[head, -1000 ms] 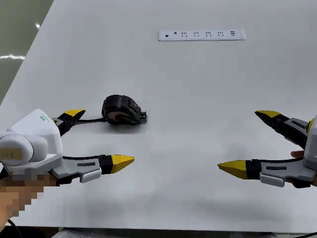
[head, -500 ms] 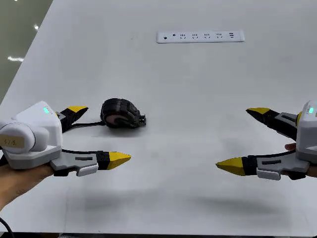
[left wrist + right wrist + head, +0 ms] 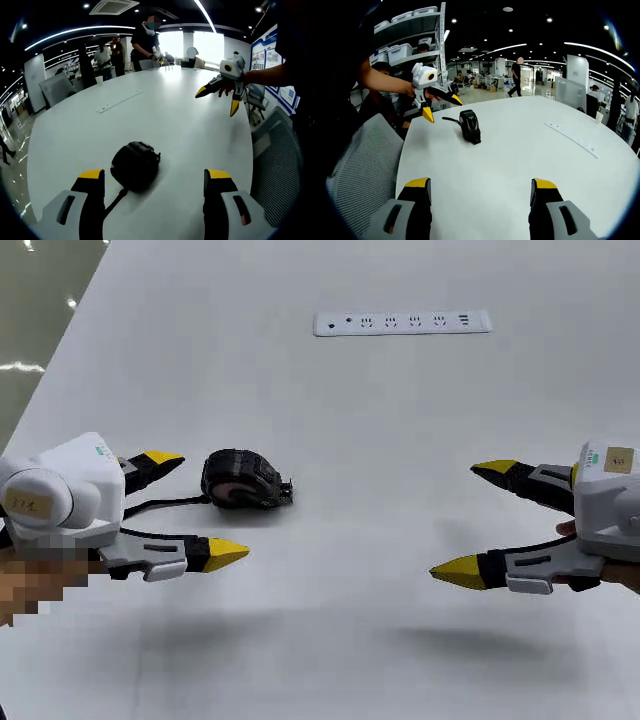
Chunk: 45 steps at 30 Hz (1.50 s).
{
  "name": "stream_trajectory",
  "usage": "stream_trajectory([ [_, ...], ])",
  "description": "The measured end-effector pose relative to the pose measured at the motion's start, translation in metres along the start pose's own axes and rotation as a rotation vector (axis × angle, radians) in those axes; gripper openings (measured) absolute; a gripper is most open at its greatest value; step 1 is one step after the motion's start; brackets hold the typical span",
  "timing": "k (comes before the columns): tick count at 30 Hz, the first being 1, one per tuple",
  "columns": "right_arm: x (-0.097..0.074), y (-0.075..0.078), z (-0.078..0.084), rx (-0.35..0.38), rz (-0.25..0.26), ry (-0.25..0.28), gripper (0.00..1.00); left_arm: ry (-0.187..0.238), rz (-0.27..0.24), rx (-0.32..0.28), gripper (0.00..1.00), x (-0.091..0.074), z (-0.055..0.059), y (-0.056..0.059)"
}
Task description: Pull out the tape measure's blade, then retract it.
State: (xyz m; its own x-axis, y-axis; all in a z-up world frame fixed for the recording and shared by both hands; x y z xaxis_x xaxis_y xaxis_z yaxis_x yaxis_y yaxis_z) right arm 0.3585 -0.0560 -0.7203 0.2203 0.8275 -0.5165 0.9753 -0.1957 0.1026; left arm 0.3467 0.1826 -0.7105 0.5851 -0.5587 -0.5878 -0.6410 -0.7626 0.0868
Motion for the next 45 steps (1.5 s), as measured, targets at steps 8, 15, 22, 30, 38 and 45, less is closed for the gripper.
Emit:
stream_trajectory([
  [8,0.013,0.006,-0.003,-0.042,-0.044,-0.004,0.72,-0.023,0.022,0.036,0.69,0.004,-0.003,-0.007],
  [15,0.026,0.008,-0.005,-0.090,-0.087,-0.012,0.65,-0.051,0.039,0.064,0.64,0.008,-0.001,-0.011],
  [22,0.037,0.011,-0.007,-0.129,-0.115,-0.015,0.59,-0.082,0.063,0.094,0.59,0.013,-0.001,-0.016],
  [30,0.049,0.017,-0.012,-0.163,-0.135,-0.010,0.54,-0.116,0.090,0.124,0.56,0.021,-0.001,-0.023],
  [38,0.062,0.021,-0.015,-0.195,-0.162,-0.013,0.49,-0.148,0.118,0.157,0.51,0.026,-0.001,-0.027],
  [45,0.074,0.023,-0.020,-0.223,-0.186,-0.010,0.45,-0.182,0.133,0.186,0.47,0.029,0.000,-0.034],
])
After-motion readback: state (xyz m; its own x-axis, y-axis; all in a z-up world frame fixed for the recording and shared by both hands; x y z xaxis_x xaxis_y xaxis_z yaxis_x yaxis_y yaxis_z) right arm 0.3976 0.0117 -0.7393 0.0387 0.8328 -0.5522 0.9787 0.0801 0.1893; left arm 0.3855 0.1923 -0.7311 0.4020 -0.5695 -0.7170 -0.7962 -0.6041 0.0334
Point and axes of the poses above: the centre of the closed fingertips' face, and the gripper's own axes: x roughly forward along the fingers, y roughly to its right, z roughly out of its underside, the point moved 1 cm from there along -x, roughly backward along the fingers, and after that the axes turned 9 degrees about -x, right-handed, at the moved point
